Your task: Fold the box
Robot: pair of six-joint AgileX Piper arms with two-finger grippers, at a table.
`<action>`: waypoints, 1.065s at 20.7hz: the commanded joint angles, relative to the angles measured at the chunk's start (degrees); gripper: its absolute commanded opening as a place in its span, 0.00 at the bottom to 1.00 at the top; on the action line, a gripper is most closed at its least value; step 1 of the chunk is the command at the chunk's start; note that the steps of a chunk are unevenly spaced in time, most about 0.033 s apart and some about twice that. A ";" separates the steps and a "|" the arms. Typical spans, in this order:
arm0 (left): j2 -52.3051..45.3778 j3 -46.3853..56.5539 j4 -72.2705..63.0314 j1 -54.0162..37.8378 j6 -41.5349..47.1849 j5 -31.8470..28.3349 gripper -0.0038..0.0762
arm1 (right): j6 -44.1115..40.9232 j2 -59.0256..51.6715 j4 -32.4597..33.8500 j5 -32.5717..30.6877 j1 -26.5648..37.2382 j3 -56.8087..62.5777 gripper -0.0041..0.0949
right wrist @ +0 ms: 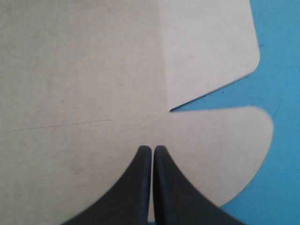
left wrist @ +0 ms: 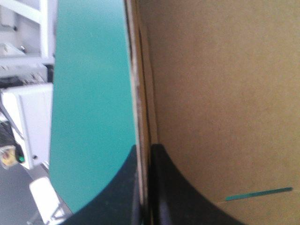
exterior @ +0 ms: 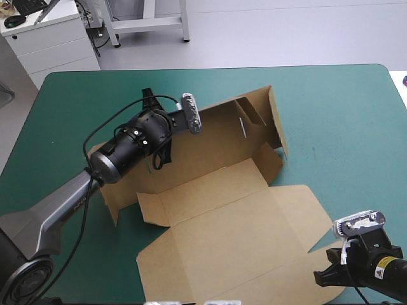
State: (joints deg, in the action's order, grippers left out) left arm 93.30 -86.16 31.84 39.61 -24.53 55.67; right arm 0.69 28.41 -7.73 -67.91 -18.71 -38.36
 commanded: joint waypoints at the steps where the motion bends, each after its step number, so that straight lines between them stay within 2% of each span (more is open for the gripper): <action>1: -2.42 0.43 11.31 4.89 3.96 -4.87 0.04 | -1.06 0.44 0.31 2.64 0.38 -1.43 0.04; 4: -3.86 6.66 19.50 8.81 12.02 -6.18 0.04 | -3.45 0.44 1.63 2.64 0.38 -1.43 0.04; 6: -6.06 12.54 28.17 11.62 18.05 -9.54 0.04 | -3.57 0.44 1.97 2.64 0.38 -1.43 0.04; 9: -10.91 22.12 46.41 15.32 34.15 -14.09 0.04 | -3.97 0.44 2.02 2.64 0.38 -1.43 0.04; 10: -12.71 25.24 53.14 16.58 39.23 -14.72 0.04 | -3.97 0.44 2.11 2.64 0.38 -1.43 0.04; 14: -16.54 33.27 68.23 19.66 50.18 -14.85 0.04 | -6.14 0.44 4.41 2.64 0.38 -1.43 0.04; 18: -17.30 38.25 71.40 19.95 54.13 -14.72 0.04 | -10.13 0.44 7.26 3.43 0.38 -1.43 0.04; 22: -17.30 39.12 71.40 19.95 54.13 -15.71 0.04 | -11.72 0.44 8.07 3.72 0.38 -1.43 0.05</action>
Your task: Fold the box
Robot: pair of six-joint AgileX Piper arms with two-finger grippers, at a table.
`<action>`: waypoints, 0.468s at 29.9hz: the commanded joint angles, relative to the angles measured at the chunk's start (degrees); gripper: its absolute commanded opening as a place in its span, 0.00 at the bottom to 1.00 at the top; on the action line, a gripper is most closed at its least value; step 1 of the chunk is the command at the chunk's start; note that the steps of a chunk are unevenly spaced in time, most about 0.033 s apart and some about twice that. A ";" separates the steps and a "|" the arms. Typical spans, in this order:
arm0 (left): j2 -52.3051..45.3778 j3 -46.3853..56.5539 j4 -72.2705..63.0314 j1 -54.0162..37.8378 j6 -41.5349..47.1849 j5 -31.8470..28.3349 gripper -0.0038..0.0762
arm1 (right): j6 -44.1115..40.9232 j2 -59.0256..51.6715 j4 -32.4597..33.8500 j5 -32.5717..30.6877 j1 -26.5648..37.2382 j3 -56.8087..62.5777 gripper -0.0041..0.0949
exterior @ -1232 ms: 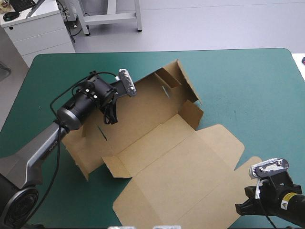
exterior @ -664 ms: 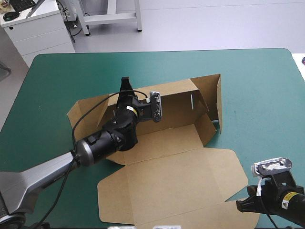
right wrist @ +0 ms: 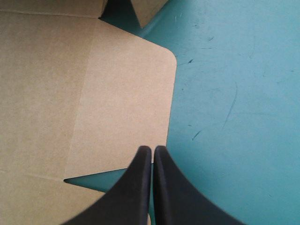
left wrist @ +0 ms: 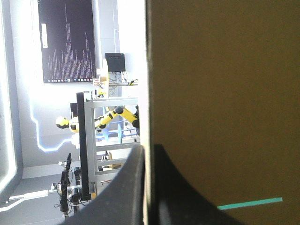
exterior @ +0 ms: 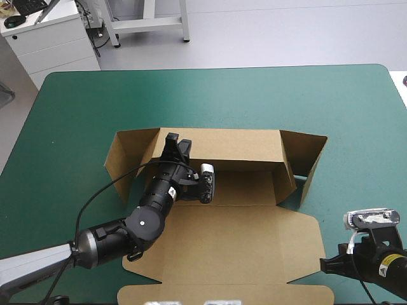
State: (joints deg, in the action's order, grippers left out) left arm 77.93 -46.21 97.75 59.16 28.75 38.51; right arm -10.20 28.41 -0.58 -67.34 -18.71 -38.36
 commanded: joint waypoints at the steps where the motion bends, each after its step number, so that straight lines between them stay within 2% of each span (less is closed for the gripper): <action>1: -1.92 -0.83 5.49 0.40 1.29 1.46 0.04 | -0.82 0.44 0.58 3.74 0.38 -1.43 0.05; 3: -1.92 -0.83 5.49 0.40 1.61 1.46 0.04 | -0.92 0.44 0.58 4.77 0.38 -1.43 0.09; 6: -1.92 -0.83 5.49 0.40 2.50 1.46 0.04 | -0.92 0.44 -0.47 5.44 0.38 -1.43 0.25; 11: -1.92 -0.83 5.49 0.40 2.50 1.46 0.04 | -0.92 0.44 -1.66 6.10 0.38 -1.43 0.78; 12: -1.92 -0.83 5.49 0.40 2.50 1.46 0.04 | -1.26 0.44 -1.66 6.63 0.38 -1.43 0.86; 14: -1.92 -0.83 5.49 0.40 2.50 1.46 0.04 | -3.14 0.44 -1.55 8.04 0.38 -1.43 0.95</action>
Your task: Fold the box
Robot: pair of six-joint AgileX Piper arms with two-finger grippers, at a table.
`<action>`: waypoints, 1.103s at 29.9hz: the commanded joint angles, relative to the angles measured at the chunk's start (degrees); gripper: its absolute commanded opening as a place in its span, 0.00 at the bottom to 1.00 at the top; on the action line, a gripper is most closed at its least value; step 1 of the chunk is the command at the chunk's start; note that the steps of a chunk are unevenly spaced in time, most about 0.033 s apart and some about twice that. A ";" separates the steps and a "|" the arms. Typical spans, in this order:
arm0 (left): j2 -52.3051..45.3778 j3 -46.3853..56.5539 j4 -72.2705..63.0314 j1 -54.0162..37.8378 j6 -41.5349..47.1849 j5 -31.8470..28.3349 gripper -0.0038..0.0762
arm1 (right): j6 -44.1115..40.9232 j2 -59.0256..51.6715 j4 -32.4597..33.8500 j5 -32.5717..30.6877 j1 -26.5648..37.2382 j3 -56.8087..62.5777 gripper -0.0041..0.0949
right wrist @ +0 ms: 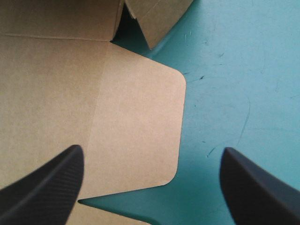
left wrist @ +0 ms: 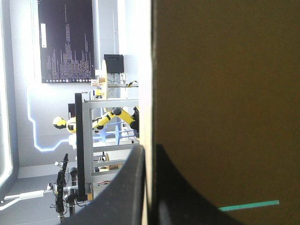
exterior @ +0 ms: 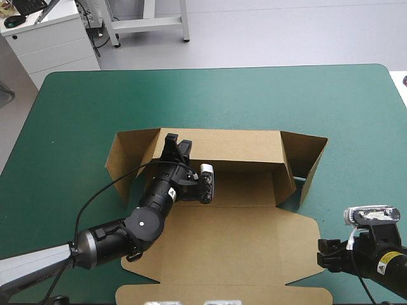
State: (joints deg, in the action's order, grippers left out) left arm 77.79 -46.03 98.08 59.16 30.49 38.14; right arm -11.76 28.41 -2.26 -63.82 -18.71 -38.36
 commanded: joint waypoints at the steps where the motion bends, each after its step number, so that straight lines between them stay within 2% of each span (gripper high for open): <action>1: -1.79 -1.02 5.16 0.40 0.76 1.83 0.04 | -2.26 0.44 0.21 5.40 0.38 -1.55 0.97; 8: -1.79 -1.02 5.16 0.40 0.55 1.83 0.04 | -5.28 3.38 3.19 8.53 0.38 -7.62 0.96; 14: -1.79 -1.02 5.16 0.40 0.55 1.83 0.04 | -7.23 13.52 9.46 8.64 0.38 -17.80 0.96; 18: -1.79 -1.02 5.16 0.40 0.55 1.83 0.04 | -9.00 23.91 16.13 3.44 0.38 -28.07 0.96; 22: -1.79 -1.02 5.16 0.40 0.55 1.83 0.04 | -7.18 34.59 18.79 -0.64 0.38 -40.11 0.96; 28: -1.79 -1.02 5.16 0.40 0.55 1.83 0.04 | -1.64 50.04 17.30 -8.13 1.44 -61.89 0.96; 30: -1.79 -1.02 5.16 0.40 0.55 1.83 0.04 | 1.30 54.58 11.68 -8.13 4.23 -66.93 0.96; 33: -1.79 -1.02 5.16 0.40 0.55 2.06 0.04 | 5.01 60.31 -1.72 -8.13 11.31 -71.96 0.96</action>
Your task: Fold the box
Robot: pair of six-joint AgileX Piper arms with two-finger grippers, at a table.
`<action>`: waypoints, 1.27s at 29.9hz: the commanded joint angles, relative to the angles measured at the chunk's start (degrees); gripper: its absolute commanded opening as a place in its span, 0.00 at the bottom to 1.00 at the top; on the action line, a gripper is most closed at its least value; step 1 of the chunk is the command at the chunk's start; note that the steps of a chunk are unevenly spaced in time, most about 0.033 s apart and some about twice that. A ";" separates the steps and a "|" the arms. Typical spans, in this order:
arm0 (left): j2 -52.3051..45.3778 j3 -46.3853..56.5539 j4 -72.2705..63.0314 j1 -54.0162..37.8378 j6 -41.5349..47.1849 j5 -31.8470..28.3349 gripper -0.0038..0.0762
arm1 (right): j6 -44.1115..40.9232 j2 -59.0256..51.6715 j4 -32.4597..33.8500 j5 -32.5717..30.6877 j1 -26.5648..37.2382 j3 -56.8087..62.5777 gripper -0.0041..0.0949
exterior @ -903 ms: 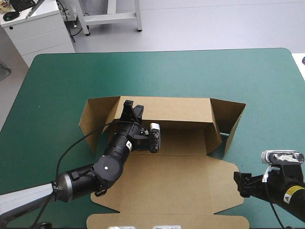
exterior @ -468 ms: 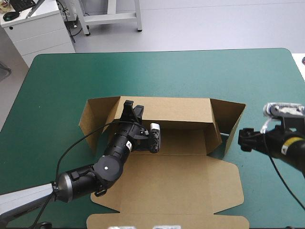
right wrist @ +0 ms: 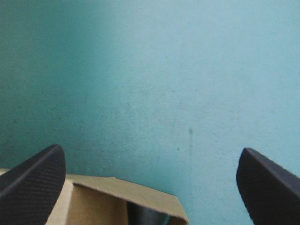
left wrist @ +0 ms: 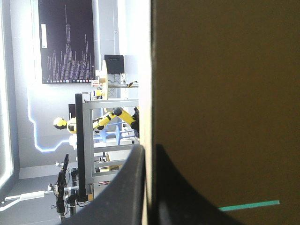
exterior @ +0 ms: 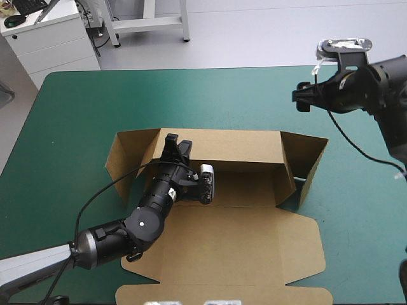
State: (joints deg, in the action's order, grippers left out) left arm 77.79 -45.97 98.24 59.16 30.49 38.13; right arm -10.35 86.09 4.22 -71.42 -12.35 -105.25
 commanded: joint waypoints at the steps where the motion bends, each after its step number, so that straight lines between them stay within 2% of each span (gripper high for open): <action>1: -1.79 -1.07 5.00 0.40 0.55 2.06 0.04 | 4.71 4.25 -12.55 -0.53 7.41 -5.52 0.96; 3: -1.79 -1.07 5.00 0.40 0.55 2.06 0.04 | 6.34 6.76 -19.01 -0.53 11.14 -5.69 0.96; 6: -1.79 -1.07 5.00 0.40 0.55 2.20 0.04 | 7.76 9.79 -22.65 -0.53 15.11 -5.69 0.96; 11: -1.79 -1.07 5.00 0.40 0.55 3.61 0.04 | 10.35 11.16 -21.97 -0.53 16.21 -4.68 0.96; 17: -1.79 -1.07 5.00 0.40 0.04 3.93 0.04 | 13.22 9.95 -22.11 -0.53 16.21 2.37 0.95; 38: -1.79 -1.07 5.00 0.40 0.17 3.57 0.04 | 17.79 -3.22 -20.93 -0.43 16.21 24.10 0.95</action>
State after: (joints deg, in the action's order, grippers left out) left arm 77.79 -45.92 98.14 59.16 30.28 39.18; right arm 5.91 86.30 -15.92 -70.98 3.55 -82.02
